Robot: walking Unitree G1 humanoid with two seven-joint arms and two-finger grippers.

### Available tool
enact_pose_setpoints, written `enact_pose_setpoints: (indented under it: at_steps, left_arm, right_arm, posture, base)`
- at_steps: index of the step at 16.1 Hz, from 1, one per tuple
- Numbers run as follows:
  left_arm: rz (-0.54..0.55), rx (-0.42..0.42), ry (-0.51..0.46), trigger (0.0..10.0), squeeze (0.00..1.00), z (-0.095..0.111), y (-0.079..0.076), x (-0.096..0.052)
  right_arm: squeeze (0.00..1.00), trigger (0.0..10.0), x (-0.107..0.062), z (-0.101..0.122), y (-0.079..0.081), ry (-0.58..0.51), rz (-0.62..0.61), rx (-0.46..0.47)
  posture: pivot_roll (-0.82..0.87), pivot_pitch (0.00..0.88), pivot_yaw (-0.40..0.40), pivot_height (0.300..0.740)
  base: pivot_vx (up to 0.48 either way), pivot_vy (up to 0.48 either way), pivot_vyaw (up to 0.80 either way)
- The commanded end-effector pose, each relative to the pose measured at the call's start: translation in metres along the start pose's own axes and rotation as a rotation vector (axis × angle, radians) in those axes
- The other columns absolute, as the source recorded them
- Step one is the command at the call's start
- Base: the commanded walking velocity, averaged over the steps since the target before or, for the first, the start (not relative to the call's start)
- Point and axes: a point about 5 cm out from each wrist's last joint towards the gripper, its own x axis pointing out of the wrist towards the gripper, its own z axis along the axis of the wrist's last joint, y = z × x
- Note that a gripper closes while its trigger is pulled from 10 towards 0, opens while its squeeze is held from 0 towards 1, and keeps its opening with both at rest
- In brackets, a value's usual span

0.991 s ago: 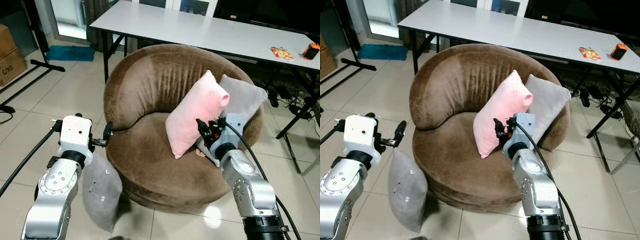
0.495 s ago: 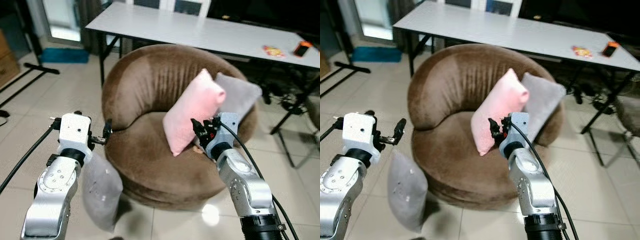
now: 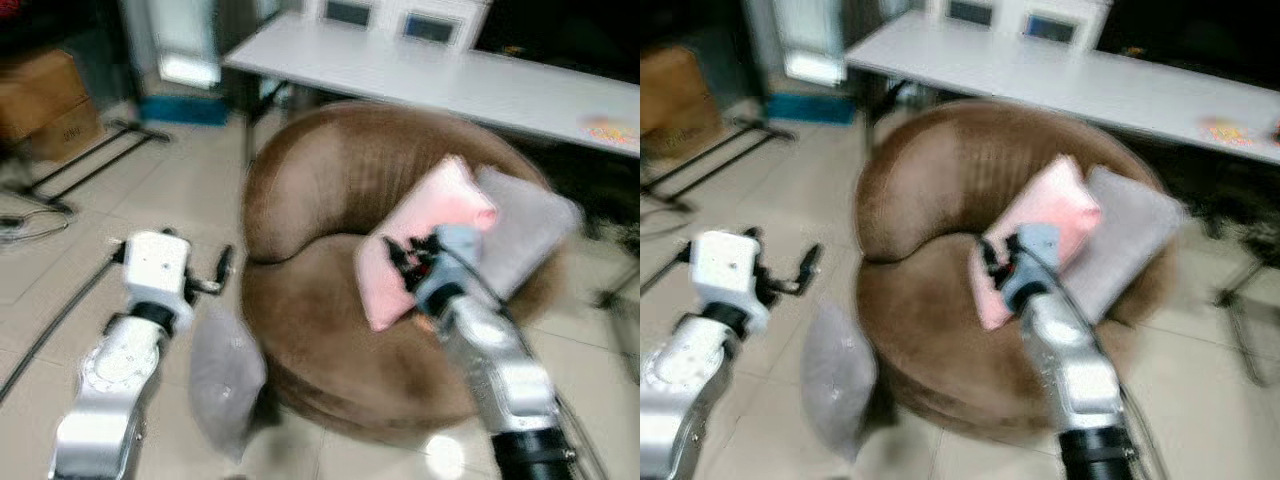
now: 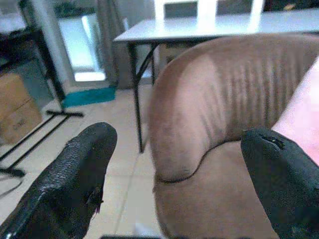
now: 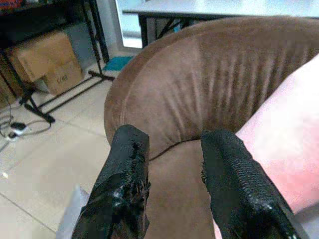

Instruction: Move the pillow to the sofa from floor

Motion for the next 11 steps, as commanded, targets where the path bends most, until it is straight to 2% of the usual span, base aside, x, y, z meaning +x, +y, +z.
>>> enact_pose_setpoints:
  at_steps: [1,5,8,11]
  left_arm:
    - [0.003,0.005,-0.001,10.0,0.0,0.0014,0.0023,0.0001]
    - [-0.002,0.007,-0.001,10.0,0.0,0.0013,0.0018,0.0]
    - [-0.005,0.01,0.002,10.0,0.0,0.0002,0.0008,-0.0001]
    - [-0.008,0.013,0.004,10.0,0.0,-0.001,-0.0002,-0.0006]
  right_arm:
    - [0.0,10.0,0.0019,0.0054,0.0078,-0.021,0.033,-0.012]
    - [0.0,10.0,0.0,0.0039,0.0089,-0.005,0.097,-0.043]
    - [0.0,10.0,-0.0001,0.0036,0.0083,-0.006,0.099,-0.048]
    - [0.0,10.0,-0.002,0.0029,0.0099,-0.011,0.135,-0.064]
  posture:
    - [0.03,0.0,-0.095,0.74]
    - [0.03,0.0,-0.095,0.74]
    - [0.03,0.0,-0.1,0.74]
    - [0.03,0.0,-0.105,0.74]
  base:
    - [0.3,0.0,0.8]
    - [0.301,0.0,0.8]
    - [0.304,0.0,0.8]
    - [0.299,0.0,0.0]
